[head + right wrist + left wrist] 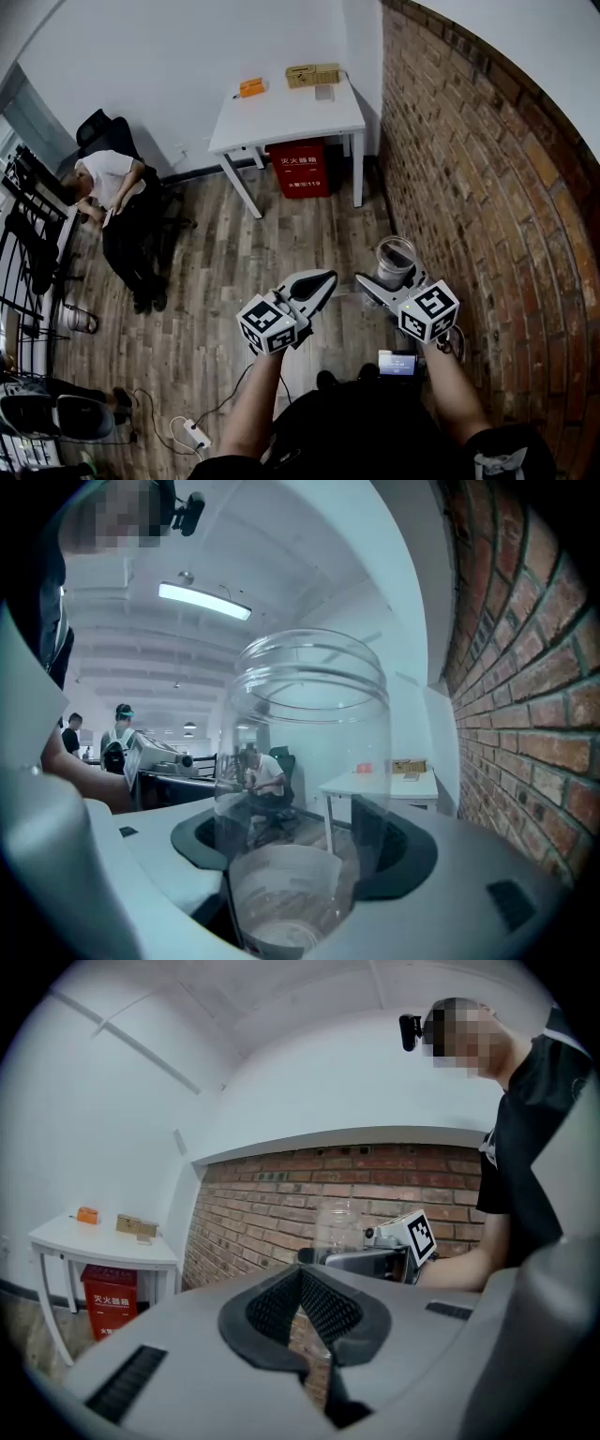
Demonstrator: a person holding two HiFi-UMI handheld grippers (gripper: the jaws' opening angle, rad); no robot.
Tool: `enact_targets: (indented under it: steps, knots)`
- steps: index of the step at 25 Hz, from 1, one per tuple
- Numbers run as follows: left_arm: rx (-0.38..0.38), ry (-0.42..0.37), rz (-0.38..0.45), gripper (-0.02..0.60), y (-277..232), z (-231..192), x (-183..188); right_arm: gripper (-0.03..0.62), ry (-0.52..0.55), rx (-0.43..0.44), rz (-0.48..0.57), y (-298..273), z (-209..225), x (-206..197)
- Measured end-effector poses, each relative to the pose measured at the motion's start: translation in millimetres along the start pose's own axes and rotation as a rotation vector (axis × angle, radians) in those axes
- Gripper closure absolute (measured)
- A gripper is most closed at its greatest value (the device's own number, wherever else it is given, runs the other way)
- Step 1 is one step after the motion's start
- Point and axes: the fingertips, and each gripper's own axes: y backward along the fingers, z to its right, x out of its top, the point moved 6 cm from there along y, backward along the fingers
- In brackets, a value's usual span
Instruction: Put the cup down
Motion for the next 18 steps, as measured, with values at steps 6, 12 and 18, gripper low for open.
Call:
enact_targets:
  steps: [6,12,18]
  knots:
    - [0.001,0.004,-0.009,0.574,1.0,1.0,-2.4,0.241,-0.007,-0.001,-0.004,1.7,-0.3,-2.3]
    - [-0.001,0.012,-0.012,0.574,1.8,0.4,-3.7,0.241,-0.067,0.001,0.008,2.5,1.9,-1.8]
    - [0.004,0.017,-0.011,0.574,-0.6,-1.2,-6.1,0.241,-0.073,0.001,0.01,4.4,7.6,-3.4]
